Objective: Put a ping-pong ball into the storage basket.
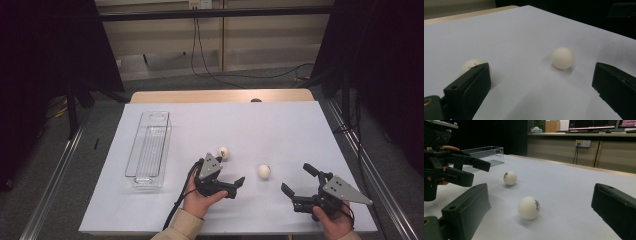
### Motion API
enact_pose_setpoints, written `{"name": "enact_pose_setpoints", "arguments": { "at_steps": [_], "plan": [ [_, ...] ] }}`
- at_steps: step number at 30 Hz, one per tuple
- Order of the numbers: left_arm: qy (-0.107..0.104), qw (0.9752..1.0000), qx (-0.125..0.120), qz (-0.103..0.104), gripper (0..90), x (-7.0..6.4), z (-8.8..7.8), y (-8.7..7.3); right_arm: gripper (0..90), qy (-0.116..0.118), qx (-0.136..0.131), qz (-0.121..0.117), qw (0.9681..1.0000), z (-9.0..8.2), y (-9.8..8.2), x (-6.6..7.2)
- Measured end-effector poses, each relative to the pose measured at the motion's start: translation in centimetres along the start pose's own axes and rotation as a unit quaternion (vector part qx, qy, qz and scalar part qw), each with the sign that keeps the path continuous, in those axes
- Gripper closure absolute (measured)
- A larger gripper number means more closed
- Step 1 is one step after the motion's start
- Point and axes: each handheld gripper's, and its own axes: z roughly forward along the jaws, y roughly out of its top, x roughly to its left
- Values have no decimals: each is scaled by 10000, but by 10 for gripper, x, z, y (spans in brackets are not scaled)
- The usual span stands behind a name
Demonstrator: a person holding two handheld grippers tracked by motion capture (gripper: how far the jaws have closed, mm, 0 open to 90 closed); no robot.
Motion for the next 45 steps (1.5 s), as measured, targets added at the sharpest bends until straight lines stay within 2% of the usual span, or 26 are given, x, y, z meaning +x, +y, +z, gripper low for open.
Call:
{"name": "enact_pose_setpoints", "arguments": {
  "at_steps": [45],
  "plan": [
    [-86, 9997, 206, 116, 28, -9, 27, 5, 12, 62, -10, 21, 10000, 1, 1, 1]
  ]
}}
